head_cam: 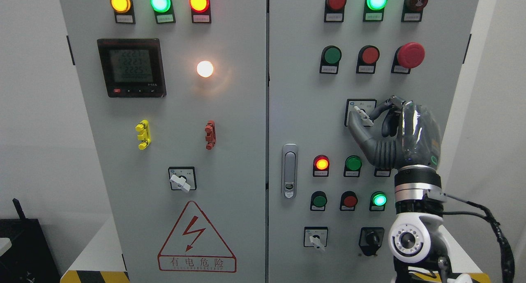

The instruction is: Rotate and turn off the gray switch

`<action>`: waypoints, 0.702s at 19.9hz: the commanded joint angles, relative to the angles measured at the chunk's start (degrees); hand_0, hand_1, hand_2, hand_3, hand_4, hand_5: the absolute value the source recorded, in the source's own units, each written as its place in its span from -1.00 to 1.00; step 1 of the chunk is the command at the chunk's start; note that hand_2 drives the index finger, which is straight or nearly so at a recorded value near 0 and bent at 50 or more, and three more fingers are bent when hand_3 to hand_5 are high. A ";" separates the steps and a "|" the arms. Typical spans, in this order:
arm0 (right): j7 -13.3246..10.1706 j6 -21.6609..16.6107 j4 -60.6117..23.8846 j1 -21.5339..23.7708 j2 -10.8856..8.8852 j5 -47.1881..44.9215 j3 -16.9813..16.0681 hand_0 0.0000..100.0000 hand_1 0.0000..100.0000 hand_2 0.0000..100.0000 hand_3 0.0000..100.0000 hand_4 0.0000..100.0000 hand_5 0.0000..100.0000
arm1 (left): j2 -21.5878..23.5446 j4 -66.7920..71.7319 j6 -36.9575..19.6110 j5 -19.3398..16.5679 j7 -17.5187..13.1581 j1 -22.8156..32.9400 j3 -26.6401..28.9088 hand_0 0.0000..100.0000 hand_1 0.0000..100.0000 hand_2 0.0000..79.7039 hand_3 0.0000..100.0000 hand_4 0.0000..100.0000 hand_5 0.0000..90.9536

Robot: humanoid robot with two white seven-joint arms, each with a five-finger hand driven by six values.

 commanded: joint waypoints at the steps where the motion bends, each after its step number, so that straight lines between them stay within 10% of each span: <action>1: 0.18 0.08 0.02 0.01 0.01 0.02 0.19 -0.51 0.05 0.29 1.00 1.00 1.00 | 0.05 -1.41 0.04 1.14 -0.05 -0.53 0.44 -0.76 -0.22 -1.00 -1.00 -1.00 -1.00; 14: 0.18 0.08 0.11 0.01 0.09 0.02 0.19 -0.42 0.00 0.33 1.00 1.00 1.00 | -0.03 -1.41 -0.05 1.14 -0.05 -0.53 0.44 -0.76 -0.22 -1.00 -1.00 -1.00 -1.00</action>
